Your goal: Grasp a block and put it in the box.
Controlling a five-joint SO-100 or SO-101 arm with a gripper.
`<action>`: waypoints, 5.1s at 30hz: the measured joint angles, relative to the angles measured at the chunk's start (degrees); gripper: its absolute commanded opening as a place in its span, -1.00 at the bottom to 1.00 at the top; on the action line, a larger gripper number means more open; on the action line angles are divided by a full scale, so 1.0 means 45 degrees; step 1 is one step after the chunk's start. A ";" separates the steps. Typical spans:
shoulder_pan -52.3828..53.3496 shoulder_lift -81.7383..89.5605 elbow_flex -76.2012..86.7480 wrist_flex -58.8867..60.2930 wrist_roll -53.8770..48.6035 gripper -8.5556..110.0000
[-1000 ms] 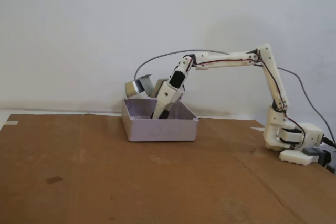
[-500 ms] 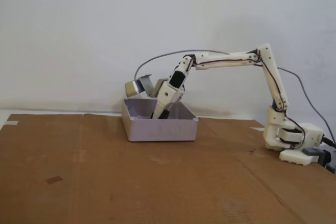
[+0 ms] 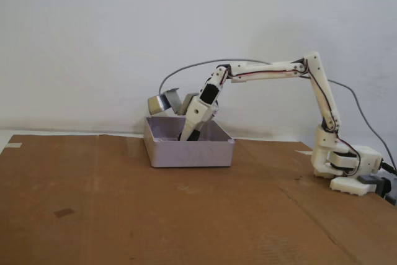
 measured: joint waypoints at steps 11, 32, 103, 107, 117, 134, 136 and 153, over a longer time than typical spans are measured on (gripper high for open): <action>0.0000 0.0000 0.0000 0.0000 0.0000 -0.49; 0.0000 0.0000 0.0000 0.0000 0.0000 -0.09; -0.0879 0.0000 -0.3281 0.0000 -0.0762 -0.01; -0.0898 0.0000 -0.3926 0.0000 -0.0762 -0.01; -0.1367 0.0000 -0.5918 0.0000 -0.0762 -0.02; -0.2461 0.0000 -0.6582 0.0000 -0.0762 -0.68; -0.2480 0.0000 -0.6582 0.0137 -0.0762 -0.82; -0.3125 0.0000 -0.6582 0.0410 -0.0762 -0.85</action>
